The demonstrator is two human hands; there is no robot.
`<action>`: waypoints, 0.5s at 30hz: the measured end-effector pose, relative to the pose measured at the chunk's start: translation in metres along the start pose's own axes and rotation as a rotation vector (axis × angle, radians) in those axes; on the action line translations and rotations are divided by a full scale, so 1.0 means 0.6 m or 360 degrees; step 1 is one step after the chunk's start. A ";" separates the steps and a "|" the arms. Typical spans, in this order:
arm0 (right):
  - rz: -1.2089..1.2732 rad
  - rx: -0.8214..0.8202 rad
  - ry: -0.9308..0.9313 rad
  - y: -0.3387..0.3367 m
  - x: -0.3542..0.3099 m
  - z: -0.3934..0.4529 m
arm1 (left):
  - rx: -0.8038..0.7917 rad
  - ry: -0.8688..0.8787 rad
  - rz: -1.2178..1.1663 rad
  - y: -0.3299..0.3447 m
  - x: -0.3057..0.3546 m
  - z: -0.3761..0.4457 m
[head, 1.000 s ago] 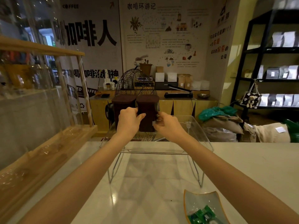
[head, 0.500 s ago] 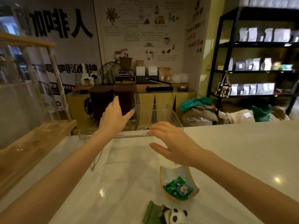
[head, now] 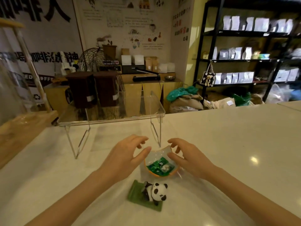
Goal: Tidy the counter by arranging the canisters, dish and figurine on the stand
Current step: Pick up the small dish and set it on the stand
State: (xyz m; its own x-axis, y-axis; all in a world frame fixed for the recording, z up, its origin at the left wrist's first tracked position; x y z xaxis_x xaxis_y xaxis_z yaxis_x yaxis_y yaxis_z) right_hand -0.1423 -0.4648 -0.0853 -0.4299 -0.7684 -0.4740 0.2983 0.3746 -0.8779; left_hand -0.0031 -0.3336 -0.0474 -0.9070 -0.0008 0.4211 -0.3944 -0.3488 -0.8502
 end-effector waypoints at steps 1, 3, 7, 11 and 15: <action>0.0122 -0.0007 0.0053 0.005 0.005 0.000 | -0.0059 -0.0121 -0.0073 0.014 -0.005 -0.002; 0.0325 -0.0005 0.0125 0.013 0.010 0.000 | -0.0142 -0.0358 -0.0203 0.036 -0.016 -0.005; 0.0644 -0.0036 0.0247 0.021 0.017 0.003 | -0.0371 -0.0734 -0.0642 0.066 -0.040 -0.008; 0.0723 -0.0037 0.0323 0.021 0.020 0.009 | -0.0502 -0.0877 -0.1234 0.074 -0.046 -0.004; 0.0985 -0.0069 0.0378 0.025 0.019 0.005 | -0.0506 -0.0911 -0.1584 0.079 -0.045 -0.010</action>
State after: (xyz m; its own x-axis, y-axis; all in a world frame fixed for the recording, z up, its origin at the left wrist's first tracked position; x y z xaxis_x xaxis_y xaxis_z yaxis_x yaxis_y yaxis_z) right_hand -0.1400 -0.4696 -0.1036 -0.3679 -0.2715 -0.8893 0.5183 0.7342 -0.4386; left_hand 0.0016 -0.3445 -0.1007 -0.0159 -0.3080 0.9513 -0.9798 -0.1851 -0.0762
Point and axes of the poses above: each hand's wrist, its own z-axis towards the middle knuckle, its own y-axis out of the palm, x = y × z, the point moved 4 cm from there along z, towards the middle knuckle, and after that the axes turned 9 degrees about -x, right-handed, at the moved point
